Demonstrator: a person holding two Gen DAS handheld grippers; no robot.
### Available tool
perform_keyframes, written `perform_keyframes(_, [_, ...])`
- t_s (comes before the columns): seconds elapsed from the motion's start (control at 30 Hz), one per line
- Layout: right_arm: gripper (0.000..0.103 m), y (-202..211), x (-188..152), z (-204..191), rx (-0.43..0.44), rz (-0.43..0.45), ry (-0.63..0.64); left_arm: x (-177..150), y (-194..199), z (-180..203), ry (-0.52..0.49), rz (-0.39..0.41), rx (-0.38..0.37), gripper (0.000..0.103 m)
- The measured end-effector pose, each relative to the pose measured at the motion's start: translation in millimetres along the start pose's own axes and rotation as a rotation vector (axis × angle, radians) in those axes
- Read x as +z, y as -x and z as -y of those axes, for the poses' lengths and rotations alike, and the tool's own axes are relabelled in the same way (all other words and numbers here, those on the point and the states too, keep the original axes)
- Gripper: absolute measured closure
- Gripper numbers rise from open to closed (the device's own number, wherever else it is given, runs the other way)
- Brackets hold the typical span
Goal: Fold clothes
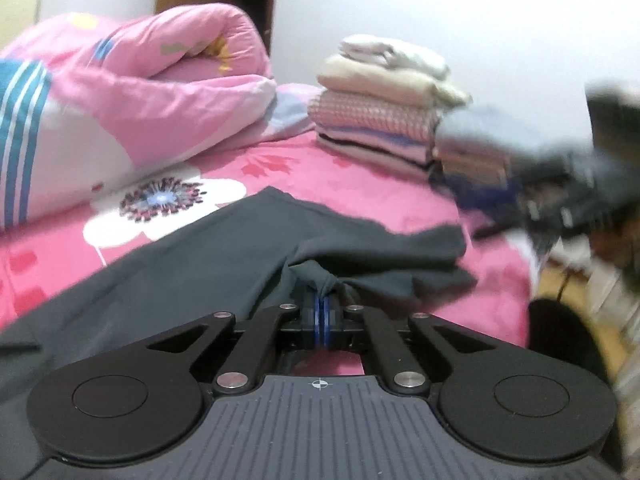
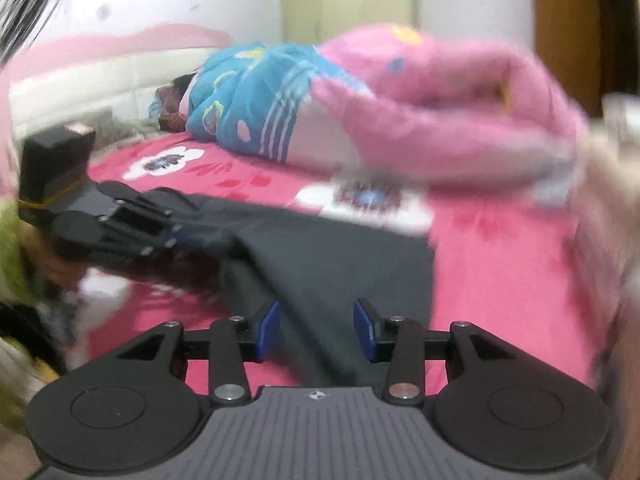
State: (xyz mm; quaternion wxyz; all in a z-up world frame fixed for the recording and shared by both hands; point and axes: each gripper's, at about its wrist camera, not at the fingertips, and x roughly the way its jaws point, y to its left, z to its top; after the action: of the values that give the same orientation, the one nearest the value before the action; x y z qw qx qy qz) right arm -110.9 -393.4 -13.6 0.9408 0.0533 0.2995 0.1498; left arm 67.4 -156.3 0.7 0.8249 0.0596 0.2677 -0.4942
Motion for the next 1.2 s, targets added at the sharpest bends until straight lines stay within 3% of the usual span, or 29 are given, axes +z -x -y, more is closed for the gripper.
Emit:
perform_keyframes(0.17, [0.059,-11,-36,43,0.129,-0.057,-0.571,2,10,-18,0.131,0.019,-0.077,0.103])
perform_keyframes(0.23, [0.059,-18,-54,63,0.111,-0.07,-0.778,0,13,-19,0.138,0.016,-0.098,0.103])
perform_keyframes(0.37, [0.061,-19,-85,90,0.099,-0.009,-1.075,-7,17,-15,0.11,0.001,-0.119,0.103])
perform_keyframes(0.43, [0.064,-18,-94,95,0.101,0.038,-1.165,-11,18,-11,0.091,-0.007,-0.129,0.103])
perform_keyframes(0.5, [0.066,-18,-94,94,0.075,0.066,-1.17,-16,17,-8,0.072,-0.018,-0.141,0.103])
perform_keyframes(0.53, [0.073,-19,-93,94,0.061,0.079,-1.168,-18,16,-6,0.061,-0.026,-0.145,0.103])
perform_keyframes(0.57, [0.087,-18,-91,92,0.04,0.089,-1.148,-20,16,-4,0.047,-0.033,-0.145,0.103])
perform_keyframes(0.67, [0.096,-8,-80,92,0.014,0.155,-1.091,-28,14,5,-0.014,-0.061,-0.143,0.103])
perform_keyframes(0.87, [0.096,-1,-77,105,-0.128,0.153,-1.038,-49,1,24,-0.166,-0.149,-0.119,0.103])
perform_keyframes(1.0, [0.096,4,-90,112,-0.14,0.157,-1.087,-57,-2,30,-0.235,-0.174,-0.099,0.102])
perform_keyframes(1.2, [0.091,21,-89,110,-0.134,0.175,-1.082,-58,-2,28,-0.247,-0.175,-0.094,0.102])
